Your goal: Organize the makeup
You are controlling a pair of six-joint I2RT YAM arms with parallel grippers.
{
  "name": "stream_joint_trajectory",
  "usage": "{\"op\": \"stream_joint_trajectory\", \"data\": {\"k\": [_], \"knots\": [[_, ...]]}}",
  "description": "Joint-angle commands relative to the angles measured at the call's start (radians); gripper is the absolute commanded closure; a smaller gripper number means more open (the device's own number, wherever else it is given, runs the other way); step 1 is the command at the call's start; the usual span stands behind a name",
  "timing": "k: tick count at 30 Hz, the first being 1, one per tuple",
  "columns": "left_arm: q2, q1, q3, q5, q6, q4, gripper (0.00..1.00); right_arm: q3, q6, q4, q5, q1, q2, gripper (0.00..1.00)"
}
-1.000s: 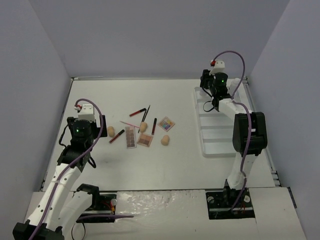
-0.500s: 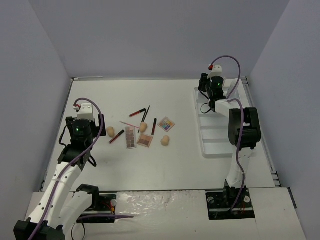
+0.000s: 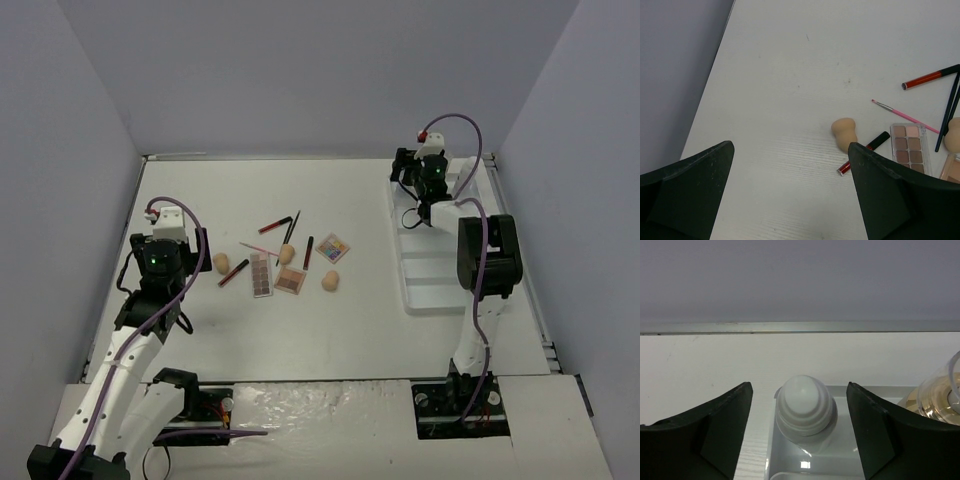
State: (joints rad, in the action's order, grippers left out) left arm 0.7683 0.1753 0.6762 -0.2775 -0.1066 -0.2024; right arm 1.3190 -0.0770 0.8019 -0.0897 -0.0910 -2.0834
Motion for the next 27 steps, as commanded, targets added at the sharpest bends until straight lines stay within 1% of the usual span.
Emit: {"op": "stream_joint_trajectory", "data": {"k": [1, 5, 7, 10, 12, 15, 18, 20, 24, 27], "knots": [[-0.017, -0.004, 0.023, 0.003, -0.006, 0.070, 0.03, -0.015, -0.002, 0.046, -0.064, -0.001, 0.160, 0.18], [-0.021, -0.005, 0.024, 0.007, -0.009, 0.074, 0.03, -0.041, 0.026, -0.033, -0.069, -0.012, 0.266, 0.09], [-0.020, -0.005, 0.025, 0.006, -0.013, 0.074, 0.03, -0.038, 0.064, -0.116, -0.063, -0.023, 0.321, 0.01], [-0.012, -0.005, 0.031, 0.011, -0.019, 0.071, 0.03, -0.039, 0.106, -0.251, -0.047, -0.047, 0.422, 0.00], [-0.006, -0.005, 0.033, 0.018, -0.021, 0.071, 0.03, -0.033, 0.108, -0.374, -0.026, -0.084, 0.487, 0.00], [0.003, -0.004, 0.038, 0.024, -0.024, 0.077, 0.03, -0.038, 0.091, -0.531, 0.041, -0.173, 0.549, 0.00], [0.015, -0.002, 0.037, 0.028, -0.033, 0.085, 0.03, -0.060, -0.019, -0.668, 0.095, -0.277, 0.584, 0.01], [0.025, 0.005, 0.037, 0.039, -0.029, 0.089, 0.03, -0.142, -0.121, -0.714, 0.131, -0.343, 0.623, 0.03], [0.031, 0.010, 0.036, 0.038, -0.025, 0.092, 0.03, -0.263, -0.301, -0.734, 0.198, -0.507, 0.647, 0.07], [0.038, 0.013, 0.035, 0.040, -0.025, 0.094, 0.03, -0.317, -0.412, -0.733, 0.248, -0.615, 0.624, 0.12]]}}
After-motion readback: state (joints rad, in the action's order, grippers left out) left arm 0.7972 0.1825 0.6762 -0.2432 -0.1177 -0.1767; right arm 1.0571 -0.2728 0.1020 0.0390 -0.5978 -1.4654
